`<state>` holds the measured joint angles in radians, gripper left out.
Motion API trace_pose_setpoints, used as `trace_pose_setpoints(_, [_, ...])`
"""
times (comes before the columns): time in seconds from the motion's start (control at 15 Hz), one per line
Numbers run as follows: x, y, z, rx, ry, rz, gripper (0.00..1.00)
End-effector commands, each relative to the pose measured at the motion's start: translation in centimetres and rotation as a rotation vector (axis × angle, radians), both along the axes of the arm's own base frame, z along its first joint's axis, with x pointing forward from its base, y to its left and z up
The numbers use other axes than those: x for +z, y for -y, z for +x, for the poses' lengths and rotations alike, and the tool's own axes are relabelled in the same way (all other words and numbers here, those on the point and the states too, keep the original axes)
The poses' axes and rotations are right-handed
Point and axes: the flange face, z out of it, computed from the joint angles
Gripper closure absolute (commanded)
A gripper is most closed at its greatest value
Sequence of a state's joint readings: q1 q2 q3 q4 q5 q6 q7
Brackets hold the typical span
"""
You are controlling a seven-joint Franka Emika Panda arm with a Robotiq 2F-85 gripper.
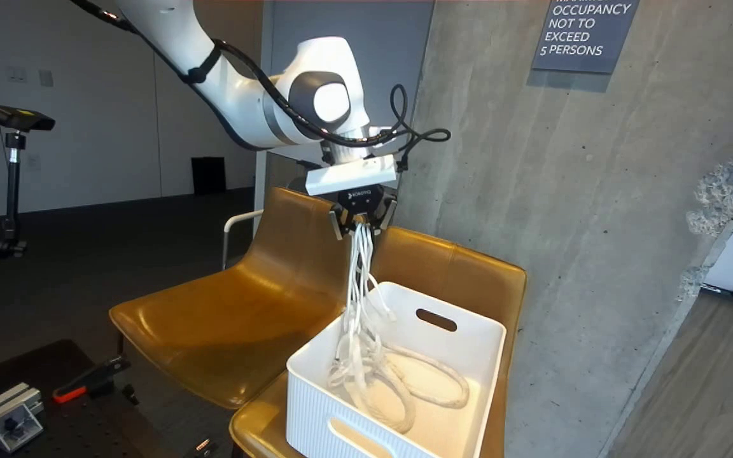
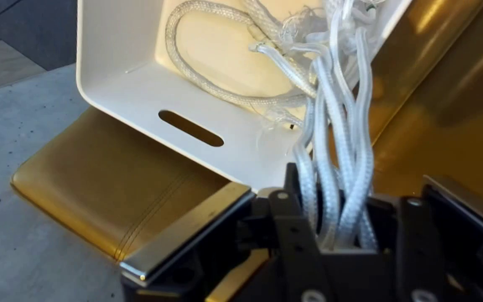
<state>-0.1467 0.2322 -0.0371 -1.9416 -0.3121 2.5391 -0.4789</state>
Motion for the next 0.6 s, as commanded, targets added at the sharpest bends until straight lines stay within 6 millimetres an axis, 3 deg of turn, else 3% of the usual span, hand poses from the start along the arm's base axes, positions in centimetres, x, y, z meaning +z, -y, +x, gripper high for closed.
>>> trace_pose_setpoints(0.0, [6.3, -6.9, -2.6, 0.099, 0.072, 0.021, 1.0])
trace_pose_setpoints(0.33, [13.1, -20.4, -4.7, 0.29, 0.137, 0.054, 1.0])
trace_pose_setpoints(0.53, [15.2, -29.5, -5.6, 0.412, 0.135, 0.081, 1.0])
